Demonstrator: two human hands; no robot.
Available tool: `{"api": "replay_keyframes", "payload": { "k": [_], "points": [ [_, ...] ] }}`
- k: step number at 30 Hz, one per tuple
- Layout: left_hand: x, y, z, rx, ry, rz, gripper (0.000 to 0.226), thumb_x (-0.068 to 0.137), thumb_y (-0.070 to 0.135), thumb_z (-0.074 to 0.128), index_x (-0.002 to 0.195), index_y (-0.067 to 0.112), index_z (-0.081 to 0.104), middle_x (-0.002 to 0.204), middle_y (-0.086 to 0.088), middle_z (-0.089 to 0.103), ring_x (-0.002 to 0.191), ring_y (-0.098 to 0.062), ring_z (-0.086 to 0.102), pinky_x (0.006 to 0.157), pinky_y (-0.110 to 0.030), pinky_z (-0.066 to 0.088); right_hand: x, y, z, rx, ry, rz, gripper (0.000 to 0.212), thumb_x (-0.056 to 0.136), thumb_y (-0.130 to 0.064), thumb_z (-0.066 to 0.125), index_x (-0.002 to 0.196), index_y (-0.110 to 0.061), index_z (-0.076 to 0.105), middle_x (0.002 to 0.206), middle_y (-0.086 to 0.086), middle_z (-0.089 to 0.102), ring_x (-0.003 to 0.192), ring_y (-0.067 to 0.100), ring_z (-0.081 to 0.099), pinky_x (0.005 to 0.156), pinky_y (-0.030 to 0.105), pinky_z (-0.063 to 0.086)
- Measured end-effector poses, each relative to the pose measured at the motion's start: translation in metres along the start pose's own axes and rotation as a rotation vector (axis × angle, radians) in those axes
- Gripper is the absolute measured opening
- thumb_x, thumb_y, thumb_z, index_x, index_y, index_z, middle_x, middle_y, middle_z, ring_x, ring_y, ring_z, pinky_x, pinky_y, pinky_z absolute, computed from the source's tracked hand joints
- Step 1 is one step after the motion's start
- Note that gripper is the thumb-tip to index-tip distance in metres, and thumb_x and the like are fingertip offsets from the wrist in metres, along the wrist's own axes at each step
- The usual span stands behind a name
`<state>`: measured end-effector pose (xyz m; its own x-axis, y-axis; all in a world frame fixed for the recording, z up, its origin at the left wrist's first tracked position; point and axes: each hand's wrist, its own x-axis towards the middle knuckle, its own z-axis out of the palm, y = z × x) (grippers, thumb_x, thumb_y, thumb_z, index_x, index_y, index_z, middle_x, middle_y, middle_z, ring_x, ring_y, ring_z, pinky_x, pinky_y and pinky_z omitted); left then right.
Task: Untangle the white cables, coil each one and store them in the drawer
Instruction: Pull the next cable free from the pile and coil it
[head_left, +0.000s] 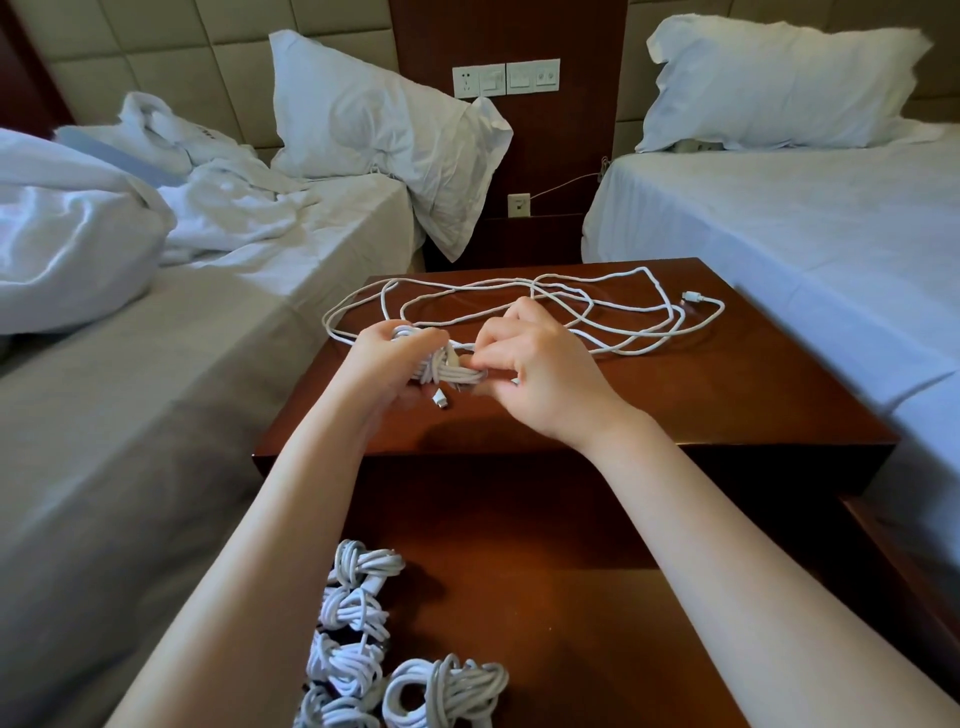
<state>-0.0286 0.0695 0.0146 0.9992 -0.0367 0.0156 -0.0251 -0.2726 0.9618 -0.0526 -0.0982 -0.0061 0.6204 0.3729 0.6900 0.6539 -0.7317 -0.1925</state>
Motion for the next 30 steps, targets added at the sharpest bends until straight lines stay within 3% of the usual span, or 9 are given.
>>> {"api": "replay_keyframes", "payload": {
  "k": [5, 8, 11, 17, 22, 25, 30],
  "points": [
    [0.004, 0.001, 0.001, -0.187, -0.071, -0.183, 0.024, 0.089, 0.026, 0.054, 0.071, 0.011, 0.057, 0.047, -0.006, 0.051, 0.037, -0.012, 0.031, 0.038, -0.016, 0.023, 0.002, -0.006, 0.001, 0.008, 0.083, -0.008, 0.023, 0.075, 0.008, 0.068, 0.090, -0.006, 0.077, 0.082, 0.001, 0.064, 0.083, 0.021, 0.052, 0.056, 0.037, 0.049],
    [0.007, -0.004, 0.001, -0.193, -0.138, -0.343, 0.026, 0.091, 0.034, 0.056, 0.073, 0.014, 0.055, 0.053, -0.003, 0.052, 0.035, -0.008, 0.033, 0.033, -0.014, 0.023, 0.000, -0.005, 0.003, -0.001, 0.049, -0.030, 0.021, 0.076, 0.005, 0.068, 0.089, -0.008, 0.077, 0.082, 0.000, 0.065, 0.082, 0.021, 0.051, 0.055, 0.033, 0.046],
    [0.010, -0.006, -0.001, -0.155, -0.148, -0.384, 0.024, 0.089, 0.034, 0.059, 0.075, 0.014, 0.055, 0.057, -0.004, 0.052, 0.037, -0.007, 0.034, 0.033, -0.014, 0.022, -0.001, -0.003, 0.004, -0.015, 0.032, -0.039, 0.017, 0.077, 0.000, 0.073, 0.090, -0.010, 0.078, 0.082, -0.001, 0.065, 0.082, 0.019, 0.050, 0.056, 0.028, 0.040],
    [0.010, -0.006, 0.000, -0.119, -0.082, -0.257, 0.017, 0.082, 0.026, 0.069, 0.078, 0.015, 0.057, 0.059, -0.004, 0.055, 0.037, -0.008, 0.036, 0.038, -0.015, 0.025, -0.002, -0.001, 0.006, -0.040, 0.050, 0.000, 0.026, 0.070, -0.009, 0.082, 0.095, -0.012, 0.076, 0.086, -0.002, 0.067, 0.087, 0.019, 0.053, 0.059, 0.028, 0.041],
    [0.008, -0.004, 0.006, -0.080, -0.023, -0.178, 0.015, 0.080, 0.022, 0.071, 0.078, 0.013, 0.060, 0.050, -0.003, 0.059, 0.040, -0.012, 0.043, 0.051, -0.026, 0.032, -0.005, 0.002, 0.005, 0.006, 0.026, 0.084, 0.019, 0.072, -0.014, 0.082, 0.090, -0.013, 0.075, 0.086, -0.002, 0.067, 0.090, 0.015, 0.054, 0.061, 0.031, 0.045],
    [0.008, -0.006, 0.006, -0.162, -0.028, -0.148, 0.022, 0.082, 0.031, 0.068, 0.074, 0.013, 0.060, 0.054, -0.008, 0.060, 0.044, -0.015, 0.039, 0.061, -0.035, 0.035, -0.002, 0.000, 0.002, 0.038, -0.021, 0.154, 0.022, 0.077, -0.012, 0.077, 0.099, -0.014, 0.072, 0.093, -0.002, 0.065, 0.092, 0.011, 0.052, 0.069, 0.035, 0.052],
    [0.003, -0.002, 0.009, -0.129, 0.064, -0.006, 0.041, 0.093, 0.046, 0.051, 0.078, 0.009, 0.058, 0.059, -0.011, 0.062, 0.041, -0.014, 0.042, 0.044, -0.022, 0.030, 0.001, 0.002, -0.011, 0.158, -0.143, 0.218, 0.034, 0.077, -0.006, 0.067, 0.109, -0.017, 0.066, 0.108, -0.004, 0.059, 0.100, 0.012, 0.053, 0.082, 0.036, 0.052]
  ]
}}
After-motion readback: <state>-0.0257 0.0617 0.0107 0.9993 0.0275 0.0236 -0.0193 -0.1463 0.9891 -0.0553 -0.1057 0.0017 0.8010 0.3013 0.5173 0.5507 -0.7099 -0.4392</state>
